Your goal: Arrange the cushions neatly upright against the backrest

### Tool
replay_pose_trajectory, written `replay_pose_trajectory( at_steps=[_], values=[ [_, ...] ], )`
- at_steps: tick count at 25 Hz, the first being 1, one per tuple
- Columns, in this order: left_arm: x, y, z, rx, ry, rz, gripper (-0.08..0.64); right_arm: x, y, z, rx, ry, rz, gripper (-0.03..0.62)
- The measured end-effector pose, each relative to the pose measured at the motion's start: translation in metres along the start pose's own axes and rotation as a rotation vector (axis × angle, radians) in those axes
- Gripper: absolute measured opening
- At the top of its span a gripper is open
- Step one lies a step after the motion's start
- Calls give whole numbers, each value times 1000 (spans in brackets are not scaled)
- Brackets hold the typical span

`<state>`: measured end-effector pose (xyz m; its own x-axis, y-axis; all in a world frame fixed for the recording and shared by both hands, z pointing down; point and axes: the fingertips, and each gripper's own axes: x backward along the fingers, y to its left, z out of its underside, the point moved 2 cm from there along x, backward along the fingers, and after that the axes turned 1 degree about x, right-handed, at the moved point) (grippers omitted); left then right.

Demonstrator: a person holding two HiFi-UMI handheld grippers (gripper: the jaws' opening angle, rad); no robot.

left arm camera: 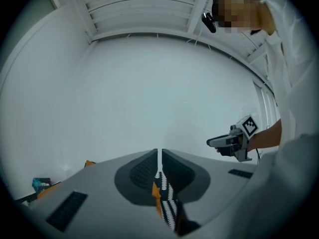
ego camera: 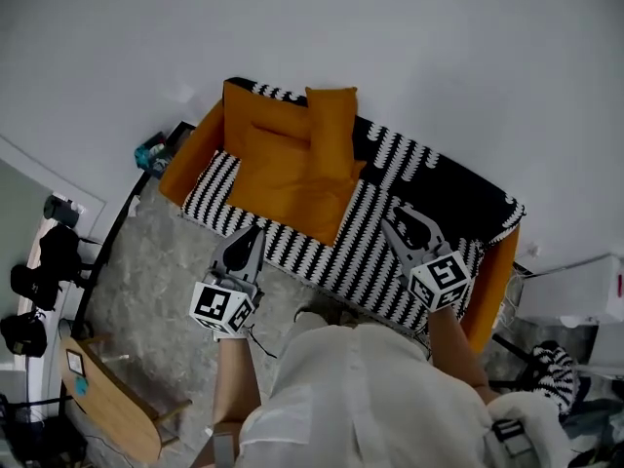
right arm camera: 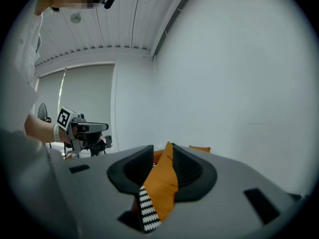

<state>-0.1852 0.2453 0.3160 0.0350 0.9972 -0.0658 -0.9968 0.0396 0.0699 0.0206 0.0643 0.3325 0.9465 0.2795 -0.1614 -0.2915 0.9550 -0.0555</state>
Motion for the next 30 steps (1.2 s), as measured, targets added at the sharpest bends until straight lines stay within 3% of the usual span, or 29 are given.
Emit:
replay_pose_trajectory(
  at_steps=[10,16,23,30],
  values=[
    [-124,84,8,-15,57,212,27,-89,-38,12,-67,52,142,124],
    [-210,131,11,-89,140,417,51,-145,-61,26,-151,59,278,138],
    [-306,156,29,-293,275,708,91,-210,-73,62,-223,102,365,167],
    [-374,146,71,-542,418,949,148,-242,-85,100,-295,185,407,196]
  ],
)
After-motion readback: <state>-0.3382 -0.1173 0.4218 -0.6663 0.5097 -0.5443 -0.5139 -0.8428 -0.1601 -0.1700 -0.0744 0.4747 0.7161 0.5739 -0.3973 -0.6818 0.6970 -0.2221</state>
